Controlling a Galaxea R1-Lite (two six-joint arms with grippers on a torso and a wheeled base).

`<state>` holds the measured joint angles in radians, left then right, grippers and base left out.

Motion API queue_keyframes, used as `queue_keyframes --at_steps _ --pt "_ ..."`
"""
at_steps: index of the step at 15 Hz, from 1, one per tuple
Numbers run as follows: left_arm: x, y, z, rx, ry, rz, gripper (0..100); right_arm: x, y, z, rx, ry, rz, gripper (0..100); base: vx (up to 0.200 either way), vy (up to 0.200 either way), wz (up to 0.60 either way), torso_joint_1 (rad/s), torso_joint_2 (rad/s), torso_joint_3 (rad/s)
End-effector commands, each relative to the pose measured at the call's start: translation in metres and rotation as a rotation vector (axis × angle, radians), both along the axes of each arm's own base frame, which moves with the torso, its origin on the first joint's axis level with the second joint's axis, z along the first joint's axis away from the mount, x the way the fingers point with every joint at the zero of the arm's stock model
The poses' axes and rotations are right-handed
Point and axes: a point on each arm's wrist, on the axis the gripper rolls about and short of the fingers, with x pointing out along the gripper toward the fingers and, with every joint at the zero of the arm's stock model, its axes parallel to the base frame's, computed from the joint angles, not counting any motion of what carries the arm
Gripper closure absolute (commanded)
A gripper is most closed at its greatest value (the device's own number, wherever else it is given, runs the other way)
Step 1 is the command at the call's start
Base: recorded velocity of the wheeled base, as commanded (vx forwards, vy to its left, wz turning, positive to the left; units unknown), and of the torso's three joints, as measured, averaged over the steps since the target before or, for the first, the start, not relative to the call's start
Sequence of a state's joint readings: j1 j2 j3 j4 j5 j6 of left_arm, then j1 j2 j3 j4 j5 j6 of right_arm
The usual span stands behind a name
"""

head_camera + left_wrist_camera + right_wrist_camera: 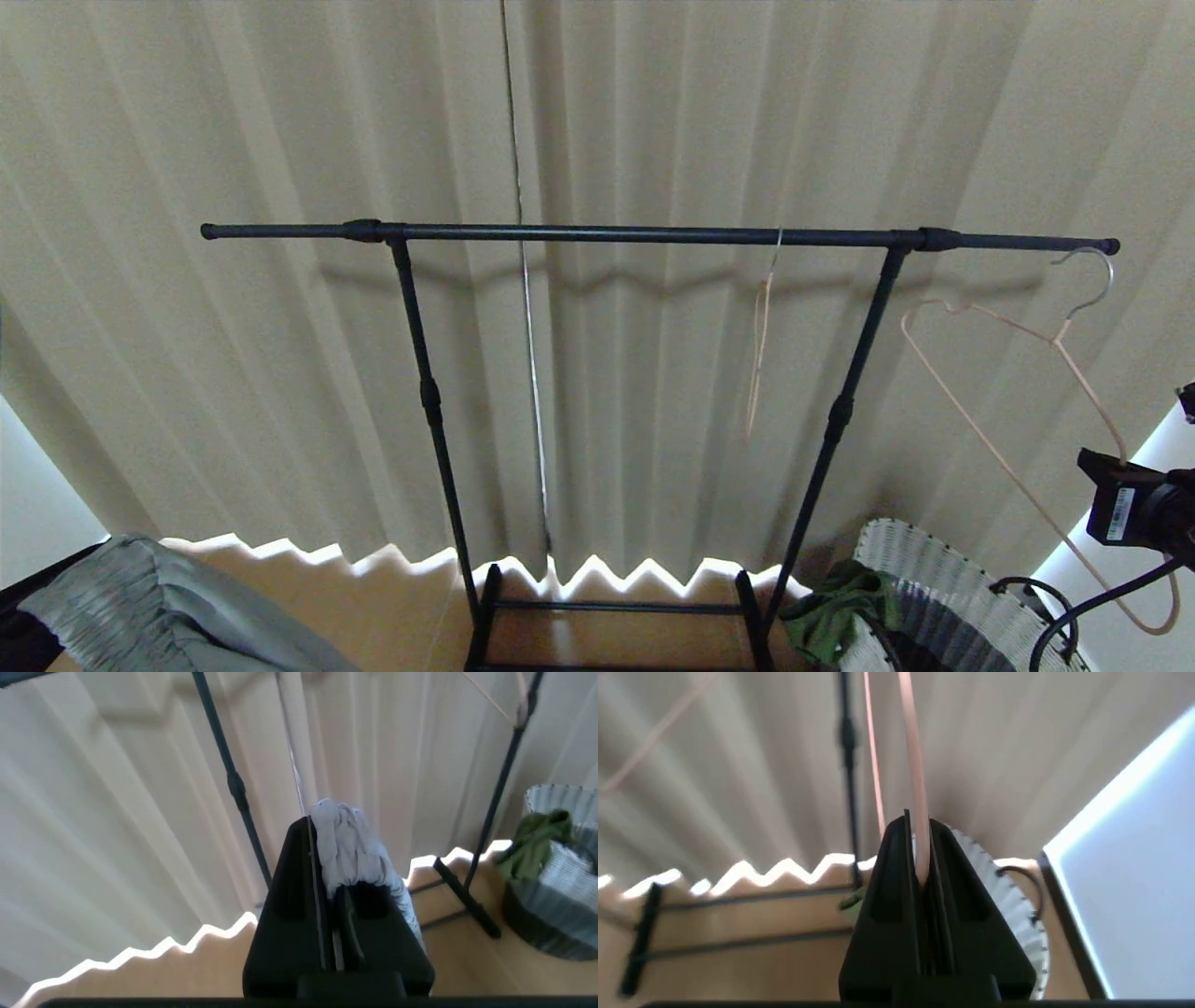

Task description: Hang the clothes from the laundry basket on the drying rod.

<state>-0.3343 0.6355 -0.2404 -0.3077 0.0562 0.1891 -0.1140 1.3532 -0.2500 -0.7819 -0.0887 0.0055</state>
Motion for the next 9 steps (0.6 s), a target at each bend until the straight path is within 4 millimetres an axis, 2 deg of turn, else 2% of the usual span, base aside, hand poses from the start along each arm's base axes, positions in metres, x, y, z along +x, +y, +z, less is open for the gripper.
queue_keyframes --at_steps 1,6,9 --pt "-0.001 0.000 0.000 0.005 -0.008 0.000 100 -0.002 0.002 0.003 0.010 -0.017 0.042 100 0.000 0.000 0.00 0.000 0.00 0.000" --pt "0.000 0.000 0.006 -0.002 -0.020 0.005 100 -0.016 0.009 0.012 0.053 -0.080 0.230 100 0.000 0.000 0.00 0.000 0.00 0.000" --pt "0.022 -0.006 0.036 -0.003 -0.026 0.035 100 -0.013 0.030 0.026 0.061 -0.137 0.405 100 0.000 0.000 0.00 0.000 0.00 0.000"
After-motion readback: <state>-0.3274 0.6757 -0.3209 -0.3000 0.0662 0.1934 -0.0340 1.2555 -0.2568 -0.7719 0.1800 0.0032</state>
